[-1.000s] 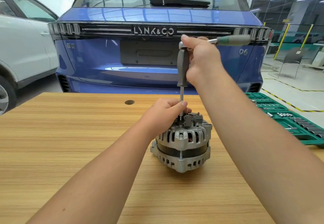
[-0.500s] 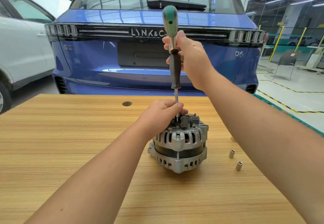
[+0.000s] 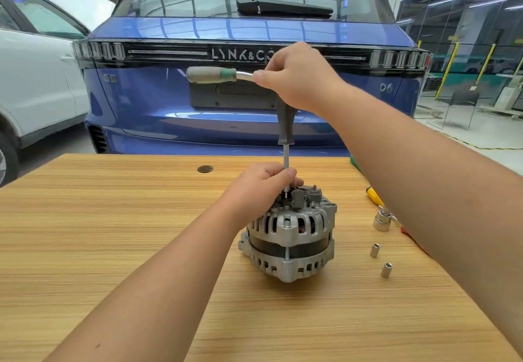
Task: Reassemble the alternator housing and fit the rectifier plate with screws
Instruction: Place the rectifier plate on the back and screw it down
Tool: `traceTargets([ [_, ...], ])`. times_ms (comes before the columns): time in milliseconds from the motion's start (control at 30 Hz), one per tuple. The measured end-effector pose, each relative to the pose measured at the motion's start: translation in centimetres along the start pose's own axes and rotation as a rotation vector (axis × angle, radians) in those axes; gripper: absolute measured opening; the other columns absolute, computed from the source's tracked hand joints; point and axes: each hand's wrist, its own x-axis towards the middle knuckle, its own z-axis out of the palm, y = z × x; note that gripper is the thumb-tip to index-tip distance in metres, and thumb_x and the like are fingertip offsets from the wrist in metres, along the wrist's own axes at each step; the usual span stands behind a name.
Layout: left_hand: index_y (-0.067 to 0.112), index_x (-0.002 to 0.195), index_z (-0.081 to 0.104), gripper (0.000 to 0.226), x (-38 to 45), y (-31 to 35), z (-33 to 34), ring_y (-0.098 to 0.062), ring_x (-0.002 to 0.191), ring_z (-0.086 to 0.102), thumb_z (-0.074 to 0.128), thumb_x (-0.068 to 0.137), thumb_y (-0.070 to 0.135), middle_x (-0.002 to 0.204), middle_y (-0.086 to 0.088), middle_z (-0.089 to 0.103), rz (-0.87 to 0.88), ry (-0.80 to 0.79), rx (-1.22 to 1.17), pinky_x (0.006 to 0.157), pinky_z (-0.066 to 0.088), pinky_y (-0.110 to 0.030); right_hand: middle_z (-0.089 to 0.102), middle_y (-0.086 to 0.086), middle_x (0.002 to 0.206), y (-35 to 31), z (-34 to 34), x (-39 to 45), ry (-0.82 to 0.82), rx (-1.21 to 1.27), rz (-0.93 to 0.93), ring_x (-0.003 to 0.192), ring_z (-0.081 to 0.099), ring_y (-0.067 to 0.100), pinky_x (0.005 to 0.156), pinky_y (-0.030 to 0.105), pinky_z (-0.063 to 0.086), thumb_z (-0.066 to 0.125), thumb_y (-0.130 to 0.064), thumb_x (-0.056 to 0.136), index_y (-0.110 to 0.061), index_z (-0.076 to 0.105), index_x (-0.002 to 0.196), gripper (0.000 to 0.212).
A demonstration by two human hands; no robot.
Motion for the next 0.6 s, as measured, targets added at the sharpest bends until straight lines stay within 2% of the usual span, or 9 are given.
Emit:
traceTargets([
  [133,0.044,0.098,0.077,0.031,0.0,0.0,0.0,0.010,0.092,0.063,0.049,0.099,0.057,0.097,0.035,0.070,0.000,-0.010,-0.002,0.081,0.047,-0.030,0.059,0.001,0.073,-1.1,-0.5,1.6,-0.013,-0.240,0.199,0.064,0.053,0.020,0.053,0.028,0.037,0.058,-0.027,0.086,-0.015,0.057,0.080,0.013],
  [200,0.044,0.098,0.077,0.030,0.0,0.0,-0.1,0.009,0.095,0.063,0.049,0.099,0.056,0.098,0.035,0.070,-0.003,-0.015,-0.002,0.082,0.047,-0.030,0.060,0.003,0.073,-1.3,-0.3,1.9,-0.043,-0.210,0.309,0.061,0.057,0.022,0.053,0.028,0.043,0.052,-0.020,0.086,-0.015,0.052,0.079,0.009],
  [233,0.045,0.098,0.077,0.030,0.0,0.0,-0.1,0.008,0.098,0.062,0.049,0.099,0.057,0.098,0.035,0.070,-0.004,-0.018,0.002,0.082,0.047,-0.030,0.062,0.004,0.073,-1.3,-0.2,1.8,-0.086,-0.057,0.372,0.061,0.062,0.023,0.054,0.028,0.051,0.051,-0.017,0.089,-0.012,0.054,0.083,0.009],
  [300,0.044,0.098,0.077,0.030,0.0,0.0,-0.2,0.007,0.099,0.063,0.049,0.099,0.055,0.098,0.034,0.071,-0.006,-0.028,0.001,0.086,0.048,-0.032,0.067,0.005,0.072,-0.8,0.1,1.3,-0.163,0.425,0.537,0.064,0.071,0.021,0.064,0.033,0.061,0.048,-0.013,0.093,-0.005,0.057,0.100,0.013],
  [367,0.042,0.095,0.077,0.031,0.0,0.0,-0.1,0.006,0.101,0.063,0.049,0.101,0.052,0.101,0.032,0.072,0.002,-0.030,0.003,0.091,0.049,-0.035,0.070,0.000,0.069,0.0,0.2,0.6,-0.240,0.902,0.648,0.068,0.074,0.017,0.072,0.041,0.059,0.049,-0.014,0.095,-0.006,0.058,0.110,0.019],
  [400,0.042,0.093,0.077,0.031,0.0,0.1,-0.1,0.005,0.102,0.064,0.049,0.101,0.051,0.102,0.031,0.072,0.009,-0.027,0.007,0.093,0.049,-0.036,0.069,-0.003,0.070,0.5,0.4,0.5,-0.266,1.091,0.674,0.066,0.072,0.016,0.081,0.046,0.055,0.051,-0.016,0.095,-0.007,0.060,0.112,0.021],
  [467,0.045,0.088,0.076,0.031,0.0,0.1,-0.1,0.004,0.101,0.064,0.049,0.101,0.050,0.104,0.028,0.073,0.021,-0.022,0.010,0.094,0.049,-0.038,0.065,-0.004,0.072,1.1,0.7,0.2,-0.279,1.341,0.702,0.060,0.064,0.013,0.097,0.051,0.045,0.055,-0.021,0.095,-0.007,0.061,0.113,0.024],
  [600,0.038,0.093,0.077,0.031,0.0,0.1,-0.1,0.010,0.093,0.063,0.049,0.100,0.051,0.102,0.028,0.073,0.027,-0.026,-0.006,0.095,0.049,-0.038,0.064,-0.001,0.079,2.3,1.0,-0.9,-0.246,1.621,0.712,0.060,0.058,0.013,0.089,0.039,0.048,0.059,-0.026,0.089,-0.007,0.059,0.115,0.033],
])
